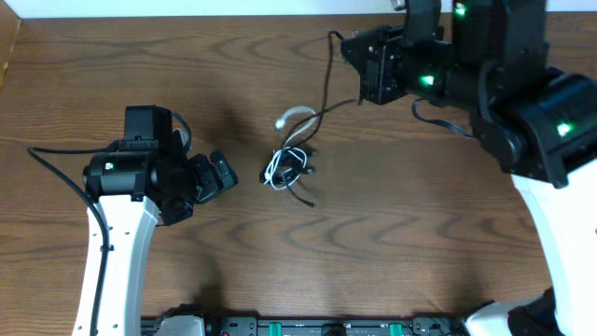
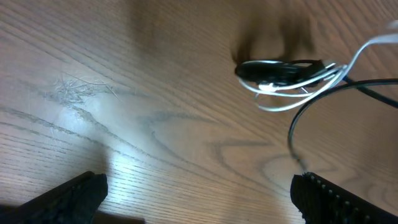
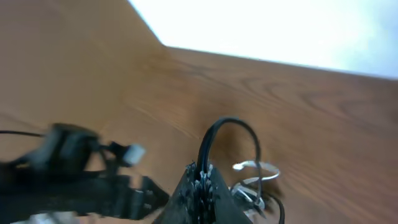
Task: Untangle cables
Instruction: 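Pull the black cable further toward the back right, unwinding it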
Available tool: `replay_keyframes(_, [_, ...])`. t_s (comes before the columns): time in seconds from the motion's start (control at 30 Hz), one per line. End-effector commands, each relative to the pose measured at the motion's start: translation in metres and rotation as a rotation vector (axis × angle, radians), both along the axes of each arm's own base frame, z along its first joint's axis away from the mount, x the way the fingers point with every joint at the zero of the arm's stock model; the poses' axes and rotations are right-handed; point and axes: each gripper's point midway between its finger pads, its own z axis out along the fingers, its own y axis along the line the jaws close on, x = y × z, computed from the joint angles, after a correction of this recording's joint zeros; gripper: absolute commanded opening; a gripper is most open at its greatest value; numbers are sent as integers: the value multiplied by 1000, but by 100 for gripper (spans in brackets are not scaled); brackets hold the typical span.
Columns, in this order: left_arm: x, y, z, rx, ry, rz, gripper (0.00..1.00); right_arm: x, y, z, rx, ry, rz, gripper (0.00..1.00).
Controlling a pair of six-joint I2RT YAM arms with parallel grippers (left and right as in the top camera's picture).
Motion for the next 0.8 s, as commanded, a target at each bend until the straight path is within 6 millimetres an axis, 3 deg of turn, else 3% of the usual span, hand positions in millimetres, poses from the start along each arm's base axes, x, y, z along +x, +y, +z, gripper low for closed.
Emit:
replay_keyframes(0.0, [1, 0, 0, -4, 4, -2, 100, 18, -4, -27, -83, 35, -60, 2])
replay_keyframes(0.13, [1, -1, 0, -9, 4, -4, 100, 21, 0, -29, -75, 38, -50, 1])
replay_keyframes(0.3, [3, -24, 9, -123, -46, -127, 100, 20, 11, -5, 22, -12, -11, 1])
replay_keyframes(0.37, [5, -35, 15, -177, -85, -193, 100, 18, 17, 9, 75, -38, 12, 2])
replay_keyframes(0.53, [9, -36, 16, -177, -104, -198, 100, 17, 17, 47, 196, -92, 19, 1])
replay_keyframes(0.77, [13, -35, 17, -175, -124, -200, 100, -16, 12, 108, 294, -199, 133, 1])
